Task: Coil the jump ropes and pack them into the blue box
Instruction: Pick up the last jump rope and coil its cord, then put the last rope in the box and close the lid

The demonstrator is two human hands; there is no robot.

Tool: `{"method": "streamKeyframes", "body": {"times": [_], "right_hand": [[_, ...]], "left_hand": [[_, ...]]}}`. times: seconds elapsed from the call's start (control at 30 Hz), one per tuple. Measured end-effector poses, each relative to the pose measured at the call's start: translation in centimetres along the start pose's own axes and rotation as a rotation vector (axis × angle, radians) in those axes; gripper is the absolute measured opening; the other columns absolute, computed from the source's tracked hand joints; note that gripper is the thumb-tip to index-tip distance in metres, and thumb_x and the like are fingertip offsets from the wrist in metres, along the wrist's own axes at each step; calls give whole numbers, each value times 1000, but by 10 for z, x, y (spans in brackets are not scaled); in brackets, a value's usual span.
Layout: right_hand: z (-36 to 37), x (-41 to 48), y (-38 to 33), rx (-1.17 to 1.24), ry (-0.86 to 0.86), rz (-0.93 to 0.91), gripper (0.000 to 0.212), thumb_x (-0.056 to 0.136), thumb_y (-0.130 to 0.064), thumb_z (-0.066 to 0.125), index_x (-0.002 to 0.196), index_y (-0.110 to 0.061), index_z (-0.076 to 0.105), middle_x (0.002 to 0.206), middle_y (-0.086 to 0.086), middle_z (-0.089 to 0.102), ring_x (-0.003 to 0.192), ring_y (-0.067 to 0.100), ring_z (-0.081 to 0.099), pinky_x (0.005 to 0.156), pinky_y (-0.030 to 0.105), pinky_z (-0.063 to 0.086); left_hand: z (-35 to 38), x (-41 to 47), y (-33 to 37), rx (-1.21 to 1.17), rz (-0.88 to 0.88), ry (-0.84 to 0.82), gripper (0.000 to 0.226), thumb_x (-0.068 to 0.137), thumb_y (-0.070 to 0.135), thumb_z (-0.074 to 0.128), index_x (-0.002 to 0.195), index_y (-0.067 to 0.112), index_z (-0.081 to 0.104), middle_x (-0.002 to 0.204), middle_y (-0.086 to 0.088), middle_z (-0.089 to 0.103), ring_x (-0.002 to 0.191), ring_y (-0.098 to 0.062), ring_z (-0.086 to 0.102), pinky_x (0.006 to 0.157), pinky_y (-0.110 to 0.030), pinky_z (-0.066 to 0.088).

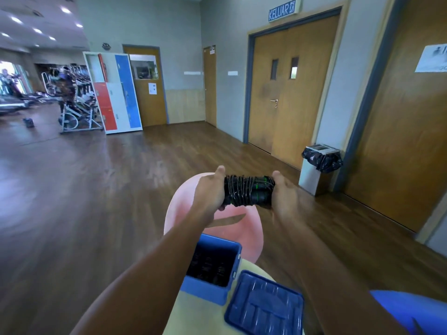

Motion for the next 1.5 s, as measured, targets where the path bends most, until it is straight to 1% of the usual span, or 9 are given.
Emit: {"method": "streamKeyframes", "body": {"times": [0.3, 0.47, 0.7, 0.77, 0.9, 1.07, 1.23, 1.4, 1.5], "right_hand": [[-10, 18, 27, 23, -56, 38, 28, 99, -26, 51, 79, -10, 62, 75, 8, 63, 63, 19, 62, 41, 20, 48], [-8, 23, 57, 64, -108, 114, 30, 101, -40, 48, 86, -19, 64, 95, 12, 68, 80, 24, 67, 51, 25, 52], [10, 27, 124, 115, -167, 308, 50, 97, -53, 47, 130, -18, 57, 127, 9, 65, 109, 30, 65, 91, 46, 55], [17, 23, 141, 79, -215, 333, 49, 93, -57, 49, 124, -20, 62, 129, 8, 64, 106, 26, 66, 89, 44, 56], [14, 9, 169, -26, -323, 403, 27, 99, -37, 52, 96, -20, 72, 91, 3, 76, 78, 16, 71, 67, 27, 55], [11, 6, 201, -178, -376, 421, 26, 102, -25, 46, 95, -16, 70, 93, 3, 71, 84, 13, 67, 71, 25, 57], [18, 15, 229, -419, -378, 432, 19, 95, -11, 53, 97, -1, 68, 92, 7, 67, 88, 19, 63, 89, 40, 55], [21, 39, 289, -704, -349, 418, 30, 90, -23, 51, 65, -17, 65, 62, 0, 56, 63, 22, 48, 63, 38, 35], [20, 53, 309, -883, -272, 372, 35, 83, -13, 47, 49, -22, 44, 50, -6, 42, 53, 20, 38, 56, 40, 32]], "left_hand": [[17, -6, -27, -134, -125, 22, 41, 102, 41, 45, 76, 15, 64, 60, -1, 54, 53, -20, 50, 49, -24, 39], [19, -9, -52, -234, -244, -57, 45, 98, 57, 51, 94, 17, 71, 69, 0, 69, 63, -19, 64, 58, -32, 57], [4, -21, -87, -554, -156, 64, 19, 99, 17, 63, 85, 6, 70, 67, -4, 70, 61, -15, 63, 64, -28, 60], [3, -22, -105, -556, -177, 88, 12, 98, 10, 62, 89, 5, 69, 73, -5, 71, 63, -13, 63, 62, -25, 57], [1, -16, -146, -548, -281, 79, 19, 97, 16, 66, 114, 9, 63, 105, -11, 66, 86, -26, 62, 82, -42, 60], [6, 6, -184, -446, -373, -29, 35, 92, 13, 73, 121, 24, 57, 127, -11, 64, 113, -35, 66, 89, -51, 59], [9, 42, -232, -295, -501, -117, 42, 90, 13, 75, 122, 21, 50, 115, -12, 69, 91, -29, 72, 71, -44, 63], [15, 87, -273, -107, -510, -325, 42, 88, 10, 77, 122, 13, 53, 121, -14, 67, 95, -26, 71, 65, -36, 63], [18, 109, -297, -5, -506, -414, 47, 88, 3, 75, 124, 17, 49, 109, -12, 67, 88, -23, 69, 66, -36, 63]]}}
Point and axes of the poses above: each hand's wrist, its own x-axis towards the middle knuckle, its own z-axis out of the palm, y = z × x, the point moved 8 cm from there along x, towards the middle knuckle
